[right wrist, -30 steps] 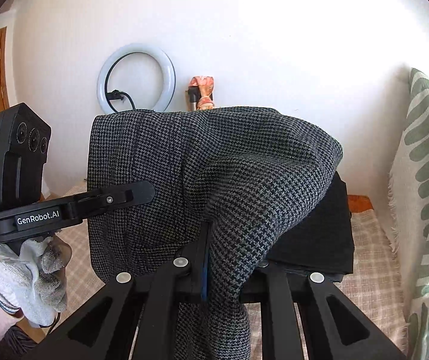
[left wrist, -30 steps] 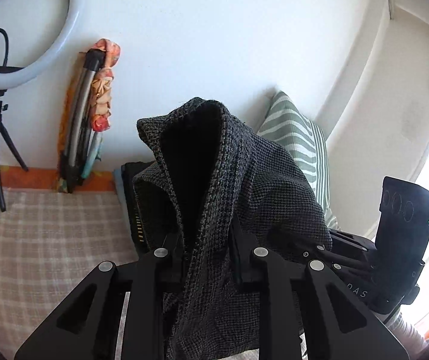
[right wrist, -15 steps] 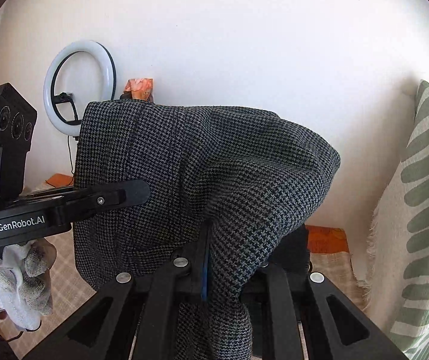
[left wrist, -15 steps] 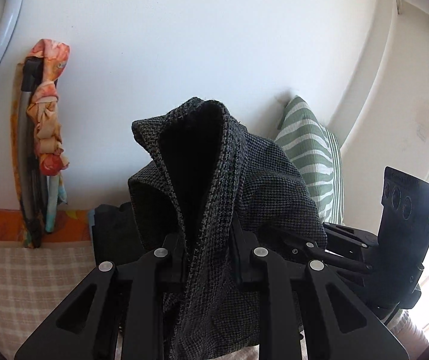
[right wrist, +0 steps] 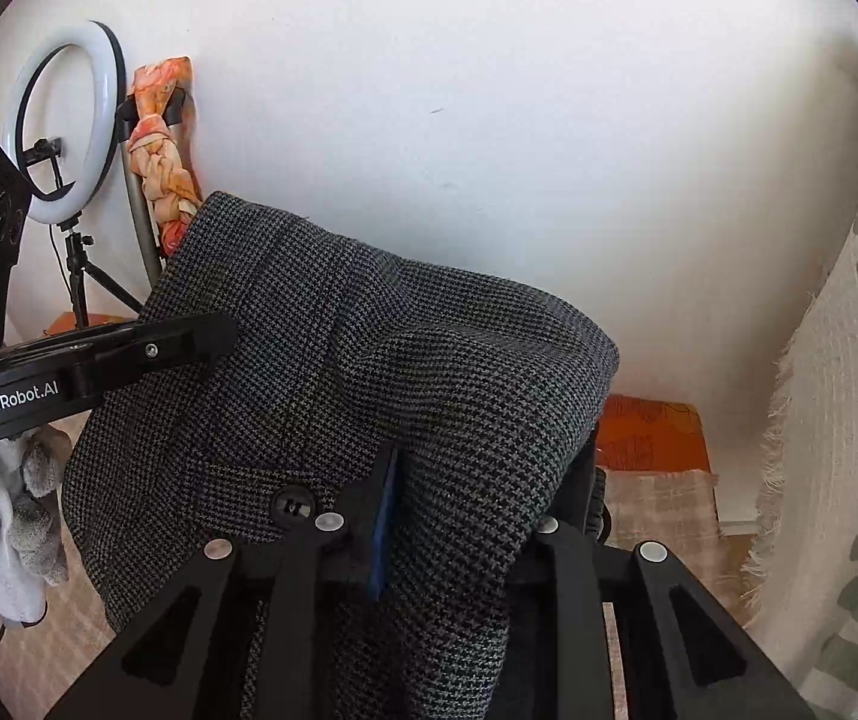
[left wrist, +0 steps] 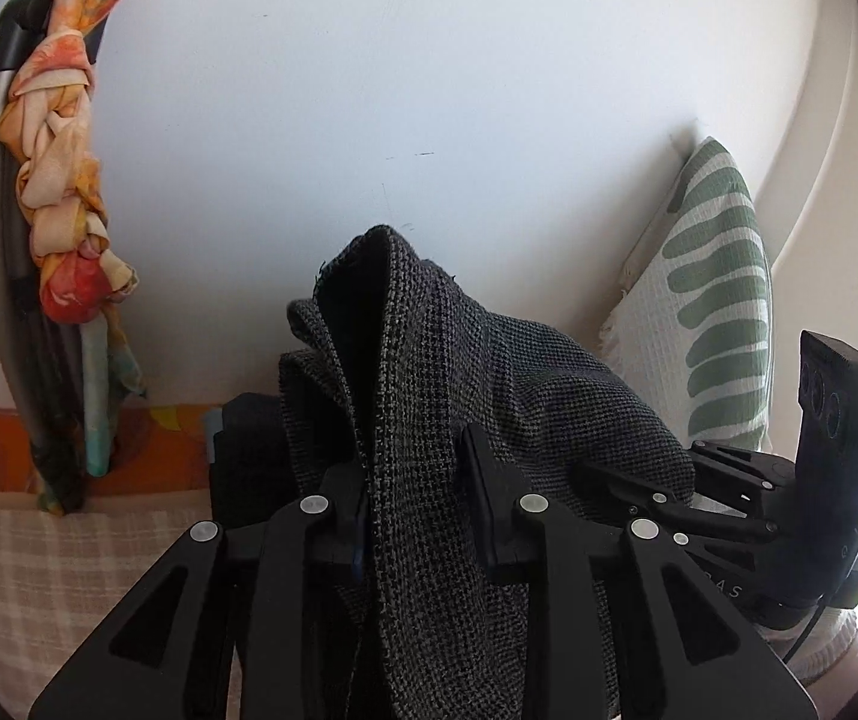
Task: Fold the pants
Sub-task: 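Lower the folded trousers with both grippers onto the stack of jeans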
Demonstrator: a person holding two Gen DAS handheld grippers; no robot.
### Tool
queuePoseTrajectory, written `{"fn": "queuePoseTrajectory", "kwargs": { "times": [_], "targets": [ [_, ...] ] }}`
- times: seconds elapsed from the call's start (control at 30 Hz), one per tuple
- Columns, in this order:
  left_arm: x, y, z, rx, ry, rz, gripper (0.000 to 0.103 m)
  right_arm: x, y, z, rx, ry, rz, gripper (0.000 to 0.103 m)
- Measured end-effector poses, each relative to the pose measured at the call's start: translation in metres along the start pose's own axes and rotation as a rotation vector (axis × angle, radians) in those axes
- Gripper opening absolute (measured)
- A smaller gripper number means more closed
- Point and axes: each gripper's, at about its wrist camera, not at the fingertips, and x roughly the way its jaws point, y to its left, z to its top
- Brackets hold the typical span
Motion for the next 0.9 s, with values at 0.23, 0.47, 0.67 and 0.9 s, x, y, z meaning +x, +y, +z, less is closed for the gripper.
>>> {"fn": "queuePoseTrajectory", "kwargs": {
  "times": [0.23,0.47,0.67,0.9],
  "targets": [
    [-0.014,0.007,0.007,0.026,-0.029,0.089,0.052,-0.013,-0.021,-0.011,0.118,-0.007,-0.055,0.067],
    [-0.041,0.004,0.004,0.043,-0.036,0.062,0.058,-0.027,-0.045,-0.005,0.258,-0.045,0.044,0.070],
    [-0.071,-0.007,-0.011,0.114,-0.059,0.065,0.058,0.015,-0.080,0.012,0.475,-0.006,0.133,0.071],
    [-0.084,-0.009,-0.024,0.184,-0.053,0.078,0.058,0.023,-0.059,0.025,0.315,-0.059,0.035,0.024]
  ]
}}
